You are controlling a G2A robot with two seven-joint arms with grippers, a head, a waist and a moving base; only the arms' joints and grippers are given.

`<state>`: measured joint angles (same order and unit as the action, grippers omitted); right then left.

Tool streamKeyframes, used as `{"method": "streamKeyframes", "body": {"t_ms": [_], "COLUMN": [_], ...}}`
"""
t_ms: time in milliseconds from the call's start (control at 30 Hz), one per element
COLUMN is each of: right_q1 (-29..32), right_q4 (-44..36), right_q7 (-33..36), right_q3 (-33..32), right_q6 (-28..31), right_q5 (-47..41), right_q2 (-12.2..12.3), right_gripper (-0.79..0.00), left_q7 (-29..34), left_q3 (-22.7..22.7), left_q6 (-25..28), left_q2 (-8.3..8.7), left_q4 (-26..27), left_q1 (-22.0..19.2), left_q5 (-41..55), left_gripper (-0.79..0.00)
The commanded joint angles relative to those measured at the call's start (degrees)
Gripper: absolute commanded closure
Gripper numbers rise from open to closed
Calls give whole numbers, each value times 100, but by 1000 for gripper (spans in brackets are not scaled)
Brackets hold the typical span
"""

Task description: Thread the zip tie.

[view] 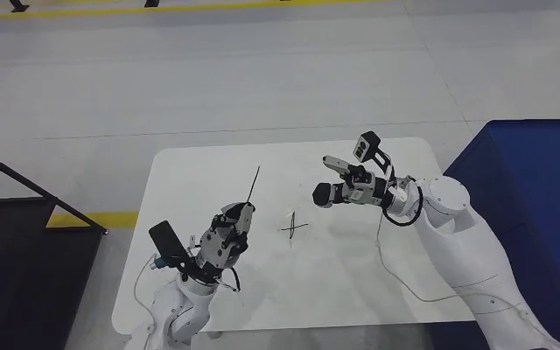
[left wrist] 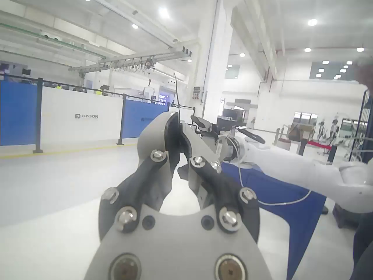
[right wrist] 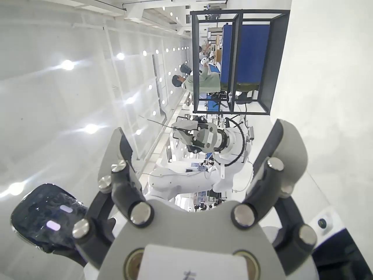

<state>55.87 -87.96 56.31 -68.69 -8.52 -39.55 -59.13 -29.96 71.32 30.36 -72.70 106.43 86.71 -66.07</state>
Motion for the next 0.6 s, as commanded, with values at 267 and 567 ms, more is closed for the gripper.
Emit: {"method": "streamKeyframes", "body": {"t_ms": [267, 567], "right_q1": [0, 68], "right_q4": [0, -399], "right_q7": [0, 549], "right_q3": [0, -243], "right_q6": [0, -630], "right_q5": [0, 147], "right_q2": [0, 101], "right_gripper": [-785, -785], "left_q7": [62, -829], "left_q3": [1, 454], "left_q6": [1, -608], "left_q2": [0, 178], "left_q4": [1, 408], "left_q1": [0, -74], "left_q5": [289, -3250], "left_gripper": [0, 0]}}
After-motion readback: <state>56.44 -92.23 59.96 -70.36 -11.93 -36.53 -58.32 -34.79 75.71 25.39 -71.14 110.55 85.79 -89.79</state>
